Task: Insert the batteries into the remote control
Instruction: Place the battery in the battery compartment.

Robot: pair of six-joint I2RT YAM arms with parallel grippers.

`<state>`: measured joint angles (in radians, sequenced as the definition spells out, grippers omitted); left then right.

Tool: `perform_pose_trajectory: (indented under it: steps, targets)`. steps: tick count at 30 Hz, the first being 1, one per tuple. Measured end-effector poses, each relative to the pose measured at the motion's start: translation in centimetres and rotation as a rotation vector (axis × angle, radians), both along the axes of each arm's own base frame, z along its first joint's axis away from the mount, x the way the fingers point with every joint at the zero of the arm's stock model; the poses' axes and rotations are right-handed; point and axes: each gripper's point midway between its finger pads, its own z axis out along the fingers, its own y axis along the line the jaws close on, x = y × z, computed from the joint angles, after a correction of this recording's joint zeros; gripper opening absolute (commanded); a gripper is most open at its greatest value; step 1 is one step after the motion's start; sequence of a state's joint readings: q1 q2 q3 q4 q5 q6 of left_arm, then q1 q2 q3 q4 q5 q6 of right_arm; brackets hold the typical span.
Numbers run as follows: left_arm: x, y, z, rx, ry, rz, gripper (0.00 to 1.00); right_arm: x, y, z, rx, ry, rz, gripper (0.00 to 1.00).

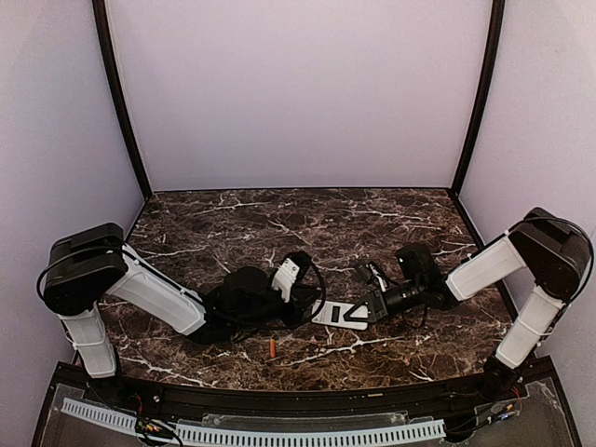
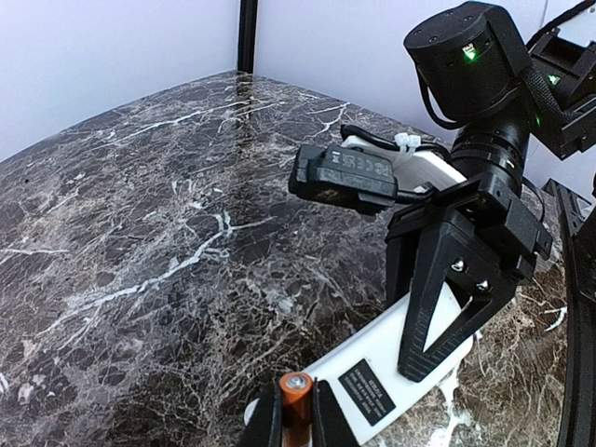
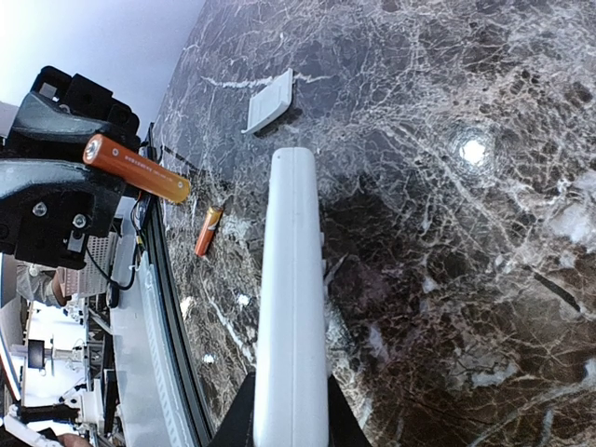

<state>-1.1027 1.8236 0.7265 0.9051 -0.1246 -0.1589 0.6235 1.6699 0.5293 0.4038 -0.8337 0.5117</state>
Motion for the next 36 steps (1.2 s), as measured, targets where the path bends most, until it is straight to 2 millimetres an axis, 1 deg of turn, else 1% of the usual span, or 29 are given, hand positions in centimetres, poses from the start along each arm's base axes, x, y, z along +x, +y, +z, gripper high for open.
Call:
perform_pose_trajectory:
  steps: [11,17,23,31,36]
  targets:
    - [0.3,-0.2,-1.8,0.012,0.042,0.02,0.0,0.4,0.3,0.3,0.012,0.001,-0.009,0.0]
    - [0.6,-0.3,-1.4,0.004,0.035,0.034,0.0,0.3,0.6,1.0,0.038,0.008,0.004,0.0]
    - [0.8,-0.2,-1.4,0.011,0.031,0.044,0.0,0.1,0.8,2.5,0.08,-0.002,0.022,0.0]
    - [1.0,-0.1,-1.1,0.004,0.019,0.056,0.01,0.2,0.8,3.7,0.098,-0.004,0.008,0.0]
    - [1.2,-0.1,-0.9,0.001,0.014,0.065,0.05,0.3,0.7,4.1,0.097,-0.004,-0.003,0.0]
